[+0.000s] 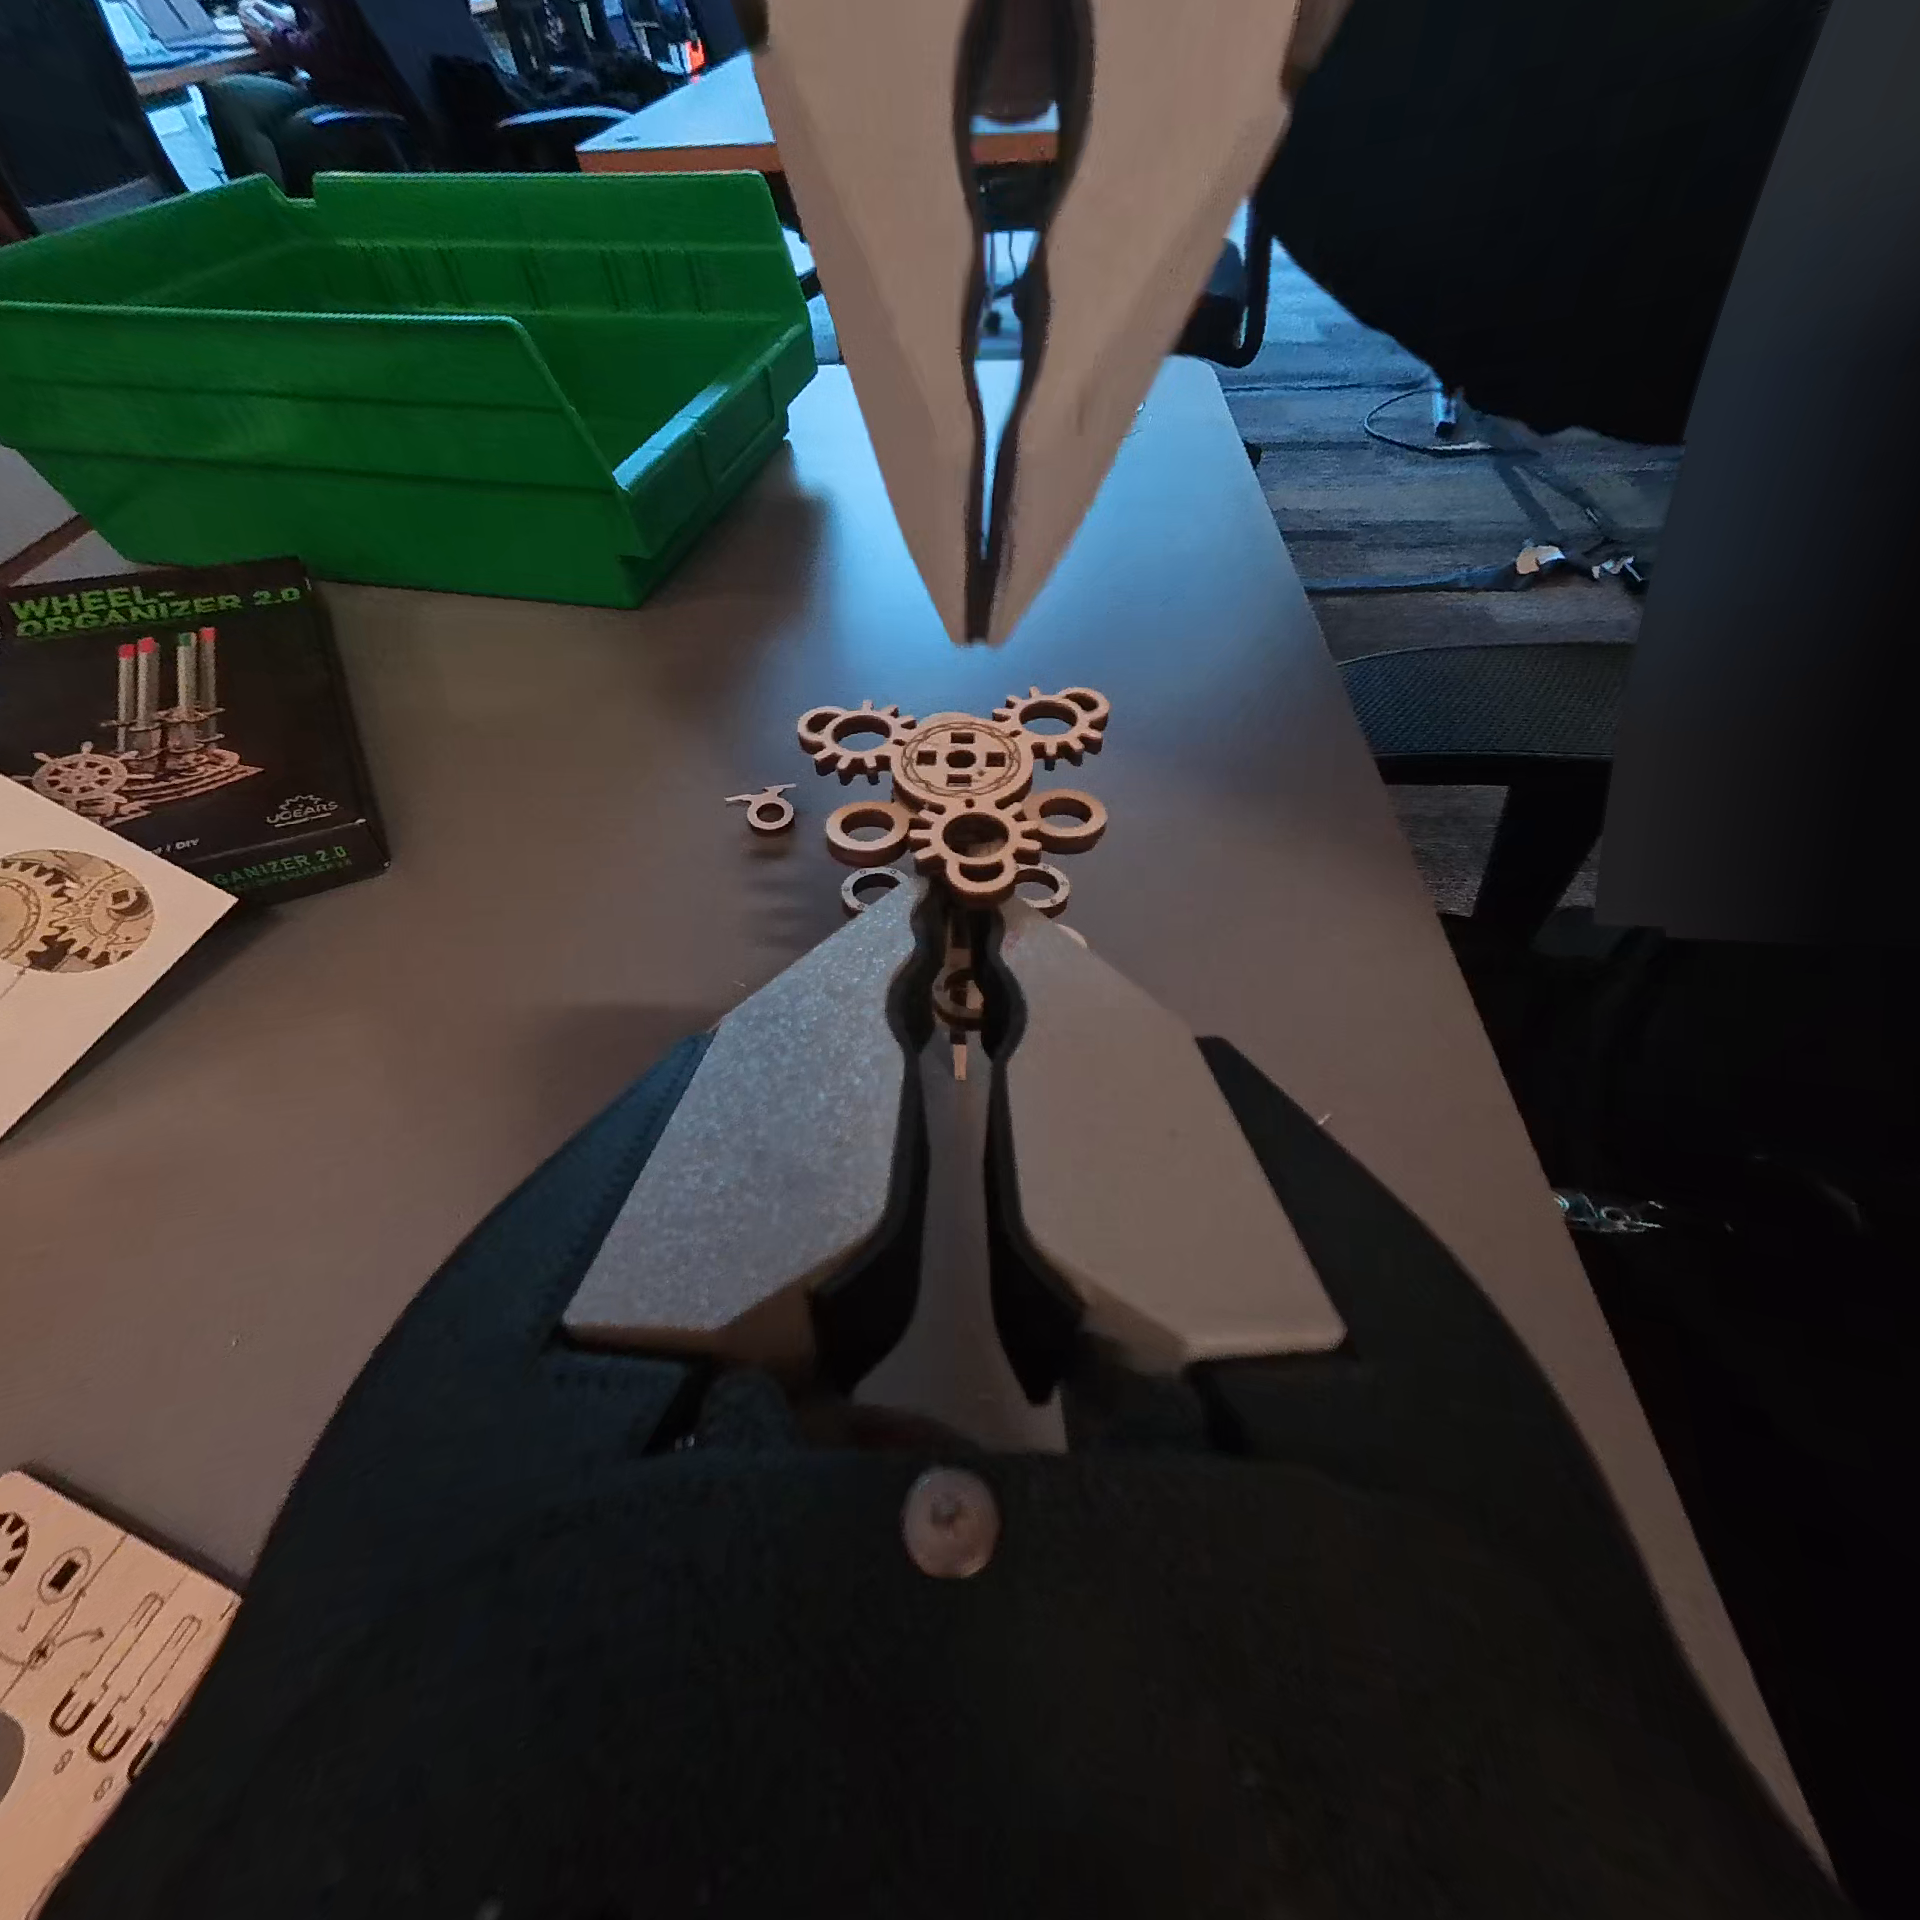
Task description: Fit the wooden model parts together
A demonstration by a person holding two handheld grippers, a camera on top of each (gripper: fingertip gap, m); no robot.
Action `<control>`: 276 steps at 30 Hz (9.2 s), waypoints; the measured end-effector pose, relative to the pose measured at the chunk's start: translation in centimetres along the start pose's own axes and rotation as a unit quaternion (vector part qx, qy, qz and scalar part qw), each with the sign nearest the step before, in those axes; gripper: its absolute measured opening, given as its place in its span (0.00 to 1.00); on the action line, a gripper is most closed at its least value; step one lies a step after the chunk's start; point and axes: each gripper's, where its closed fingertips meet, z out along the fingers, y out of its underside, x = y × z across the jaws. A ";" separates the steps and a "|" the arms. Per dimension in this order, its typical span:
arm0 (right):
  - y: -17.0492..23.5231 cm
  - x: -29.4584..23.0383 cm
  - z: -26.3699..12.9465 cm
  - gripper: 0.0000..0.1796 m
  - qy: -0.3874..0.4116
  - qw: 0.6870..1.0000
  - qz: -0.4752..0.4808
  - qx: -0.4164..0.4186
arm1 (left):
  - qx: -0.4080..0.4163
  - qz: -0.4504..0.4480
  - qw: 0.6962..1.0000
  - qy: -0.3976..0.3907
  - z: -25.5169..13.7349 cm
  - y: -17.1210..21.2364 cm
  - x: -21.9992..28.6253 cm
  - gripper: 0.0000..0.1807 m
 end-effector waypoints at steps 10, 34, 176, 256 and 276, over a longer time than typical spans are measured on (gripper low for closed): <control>-0.4 0.8 -1.2 0.00 0.021 1.000 -0.008 -0.006 | 0.000 -0.024 1.000 0.008 -0.1 0.1 -0.3 0.00; 0.7 1.2 1.1 0.00 0.021 0.998 -0.010 -0.065 | 0.000 -0.032 0.999 0.003 -0.2 0.1 -0.6 0.00; -2.0 2.1 0.2 0.00 -0.012 0.998 -0.013 -0.053 | -0.001 -0.032 0.999 -0.010 -0.6 0.3 -1.0 0.01; 0.2 0.0 1.7 0.00 -0.026 0.995 -0.006 -0.095 | -0.006 -0.017 1.000 -0.019 -1.0 0.5 -0.6 0.01; -0.3 -0.4 1.9 0.00 -0.042 0.995 0.002 -0.090 | -0.006 -0.016 1.000 -0.022 -1.0 0.6 -0.6 0.01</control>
